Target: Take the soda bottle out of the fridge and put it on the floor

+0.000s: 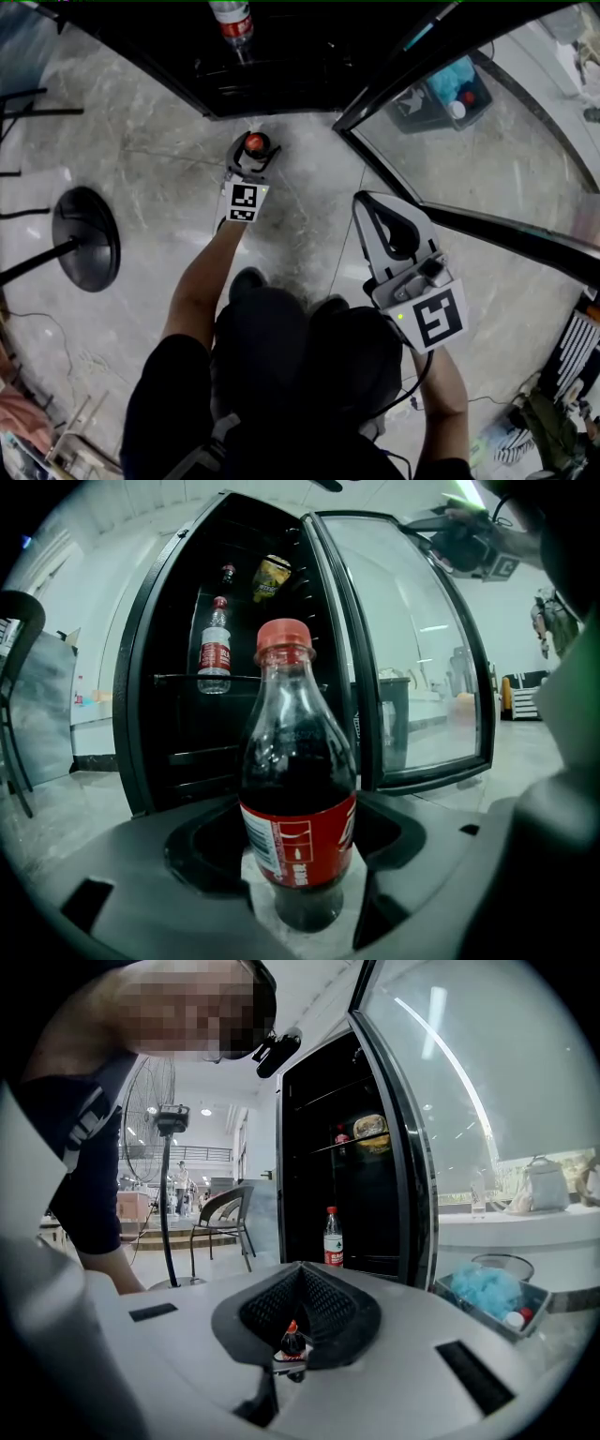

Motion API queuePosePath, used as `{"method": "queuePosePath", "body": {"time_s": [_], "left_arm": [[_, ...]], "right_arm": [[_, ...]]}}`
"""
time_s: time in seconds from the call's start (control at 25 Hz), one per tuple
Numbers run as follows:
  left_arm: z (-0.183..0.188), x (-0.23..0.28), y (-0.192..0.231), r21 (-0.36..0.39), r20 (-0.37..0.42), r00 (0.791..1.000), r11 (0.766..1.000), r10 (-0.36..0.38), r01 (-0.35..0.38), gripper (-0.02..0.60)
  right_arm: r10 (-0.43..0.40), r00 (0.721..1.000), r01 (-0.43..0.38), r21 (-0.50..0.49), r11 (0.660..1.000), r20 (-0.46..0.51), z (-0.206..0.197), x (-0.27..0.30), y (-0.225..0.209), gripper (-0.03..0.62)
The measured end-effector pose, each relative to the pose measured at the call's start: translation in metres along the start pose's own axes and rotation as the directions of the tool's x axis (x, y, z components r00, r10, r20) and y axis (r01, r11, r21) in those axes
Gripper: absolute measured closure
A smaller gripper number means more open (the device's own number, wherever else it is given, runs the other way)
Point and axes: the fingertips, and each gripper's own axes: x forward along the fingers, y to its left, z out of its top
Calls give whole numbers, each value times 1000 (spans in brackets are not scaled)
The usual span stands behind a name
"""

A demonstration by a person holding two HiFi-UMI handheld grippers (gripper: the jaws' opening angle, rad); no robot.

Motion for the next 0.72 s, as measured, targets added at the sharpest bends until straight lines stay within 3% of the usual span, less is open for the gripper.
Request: {"method": "queuePosePath", "body": {"time_s": [0.32,0.72], "left_arm": [[12,-13,-2,12,22,1000,1000,-18,18,256],[33,-68,10,37,48,998,999,-33,31,281]], "right_arm": [[1,1000,-1,12,1000,-8,-8,-2,-1,574],[17,1000,-17,28,999,-9,-11,2,-3,574]]}}
